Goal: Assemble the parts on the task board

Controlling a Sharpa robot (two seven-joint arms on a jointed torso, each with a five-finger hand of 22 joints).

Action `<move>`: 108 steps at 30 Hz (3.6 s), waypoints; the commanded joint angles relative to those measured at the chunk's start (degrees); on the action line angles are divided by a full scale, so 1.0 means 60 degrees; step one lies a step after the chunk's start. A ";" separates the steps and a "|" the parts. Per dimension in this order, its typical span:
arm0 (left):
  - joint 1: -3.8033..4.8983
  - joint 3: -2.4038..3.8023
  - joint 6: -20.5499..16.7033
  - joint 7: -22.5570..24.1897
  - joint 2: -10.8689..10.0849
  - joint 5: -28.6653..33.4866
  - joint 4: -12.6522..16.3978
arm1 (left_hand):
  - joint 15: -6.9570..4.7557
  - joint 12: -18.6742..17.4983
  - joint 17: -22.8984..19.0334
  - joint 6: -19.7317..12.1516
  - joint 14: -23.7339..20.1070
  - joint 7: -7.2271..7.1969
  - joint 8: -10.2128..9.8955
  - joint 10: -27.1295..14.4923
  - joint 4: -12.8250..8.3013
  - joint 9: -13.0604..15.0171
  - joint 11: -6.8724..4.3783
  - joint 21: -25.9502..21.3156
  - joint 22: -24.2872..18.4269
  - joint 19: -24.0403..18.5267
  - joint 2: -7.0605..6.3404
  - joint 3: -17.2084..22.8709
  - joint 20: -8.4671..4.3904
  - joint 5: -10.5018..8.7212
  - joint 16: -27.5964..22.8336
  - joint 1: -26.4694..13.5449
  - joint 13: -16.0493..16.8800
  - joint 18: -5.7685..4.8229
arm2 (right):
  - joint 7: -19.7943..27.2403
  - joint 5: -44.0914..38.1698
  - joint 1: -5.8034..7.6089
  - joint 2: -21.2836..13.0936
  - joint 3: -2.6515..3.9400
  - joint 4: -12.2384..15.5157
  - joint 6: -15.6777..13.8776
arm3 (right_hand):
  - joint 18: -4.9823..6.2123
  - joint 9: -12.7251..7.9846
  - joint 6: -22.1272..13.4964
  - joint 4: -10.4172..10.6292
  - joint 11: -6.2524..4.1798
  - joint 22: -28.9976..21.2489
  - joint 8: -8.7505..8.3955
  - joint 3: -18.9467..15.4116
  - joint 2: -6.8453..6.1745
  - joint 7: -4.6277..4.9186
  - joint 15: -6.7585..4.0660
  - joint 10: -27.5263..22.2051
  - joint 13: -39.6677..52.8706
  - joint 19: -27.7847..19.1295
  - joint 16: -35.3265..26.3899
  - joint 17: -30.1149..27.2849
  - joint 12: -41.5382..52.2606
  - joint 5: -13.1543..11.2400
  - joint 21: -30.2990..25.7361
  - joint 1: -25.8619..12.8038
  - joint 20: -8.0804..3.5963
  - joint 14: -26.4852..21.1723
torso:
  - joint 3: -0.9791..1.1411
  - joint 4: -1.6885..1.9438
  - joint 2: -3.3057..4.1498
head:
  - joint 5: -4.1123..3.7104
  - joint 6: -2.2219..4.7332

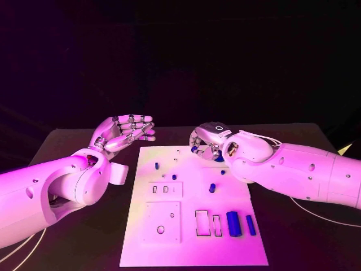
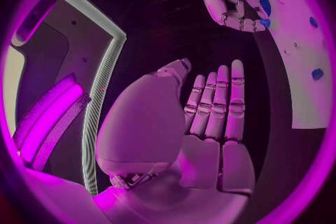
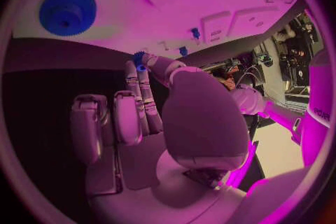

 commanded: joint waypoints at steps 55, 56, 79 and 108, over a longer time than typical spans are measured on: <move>0.0260 0.0011 0.0103 -0.0020 0.0062 0.0150 0.0087 | 0.0003 -0.0077 0.0055 0.0025 -0.0116 0.0307 -0.0010 0.0069 -0.0046 0.0009 0.0036 0.0094 0.0037 -0.0159 -0.0030 0.0065 -0.0025 -0.0059 -0.0029 0.0001 0.0008 0.0047 | 0.0582 0.0623 -0.0223 0.1733 0.0010 -0.2220 0.0448 | 0.0314 0.0154 -0.1258 0.0127 0.0293 -0.0565 -0.0666 -0.0057 -0.0454 0.0374 0.0386 -0.1848 -0.0198 -0.1105 -0.0516 -0.1148 -0.0153 -0.0584 -0.1405 -0.0678 0.0337 0.0010 | -0.0037 0.0145 0.0223 | 0.0098 -0.0047; 0.0261 0.0011 0.0103 -0.0021 0.0056 0.0150 0.0082 | 0.0003 -0.0077 0.0055 0.0025 -0.0116 0.0307 -0.0010 0.0069 -0.0046 0.0009 0.0036 0.0094 0.0037 -0.0159 -0.0030 0.0065 -0.0025 -0.0059 -0.0029 0.0001 0.0008 0.0047 | 0.0578 0.0603 -0.0222 0.1693 0.0010 -0.2180 0.0411 | 0.0535 0.0112 -0.1600 0.0142 0.0363 -0.1524 -0.0859 -0.0393 -0.0556 0.0313 0.0444 -0.2554 -0.0361 -0.1764 -0.1022 -0.1940 -0.0098 -0.0478 -0.2159 -0.0729 0.0378 -0.0281 | -0.0036 0.0137 0.0217 | 0.0103 -0.0044; 0.0264 0.0007 0.0173 0.0016 -0.0144 0.0169 -0.0218 | 0.0004 -0.0094 0.0083 0.0016 -0.0112 0.0314 -0.0017 0.0066 -0.0058 0.0007 0.0040 0.0124 0.0057 -0.0208 -0.0035 0.0077 -0.0025 -0.0059 -0.0023 -0.0010 0.0007 0.0046 | 0.0430 0.2390 0.0228 -0.1386 0.0176 0.0286 0.0753 | 0.0424 0.0350 -0.1124 0.2322 -0.0155 -0.1180 -0.1290 -0.3076 -0.0691 0.0131 0.0036 -0.0135 -0.0198 -0.1124 -0.1025 -0.1924 0.1911 0.0595 -0.2391 0.0513 -0.0030 -0.0026 | 0.0038 -0.0080 0.0083 | 0.0128 0.0033; 0.0263 0.0005 0.0187 -0.0019 -0.0117 0.0174 -0.0376 | -0.0025 -0.0105 0.0166 0.0044 -0.0036 0.0286 -0.0005 0.0110 -0.0094 0.0016 0.0016 0.0266 0.0140 -0.0234 -0.0007 0.0129 -0.0037 -0.0054 0.0036 -0.0011 0.0013 0.0062 | -0.0553 0.2768 0.0224 -0.1468 0.0177 -0.0323 0.2457 | -0.0264 0.0941 -0.1777 0.2501 0.0036 0.1949 -0.0743 -0.4857 -0.0115 0.0355 0.0239 0.0138 1.0127 0.0571 0.1747 0.3139 1.1816 0.0574 0.0228 0.0829 0.0218 0.0900 | 0.0021 -0.0068 0.0099 | 0.0179 -0.0088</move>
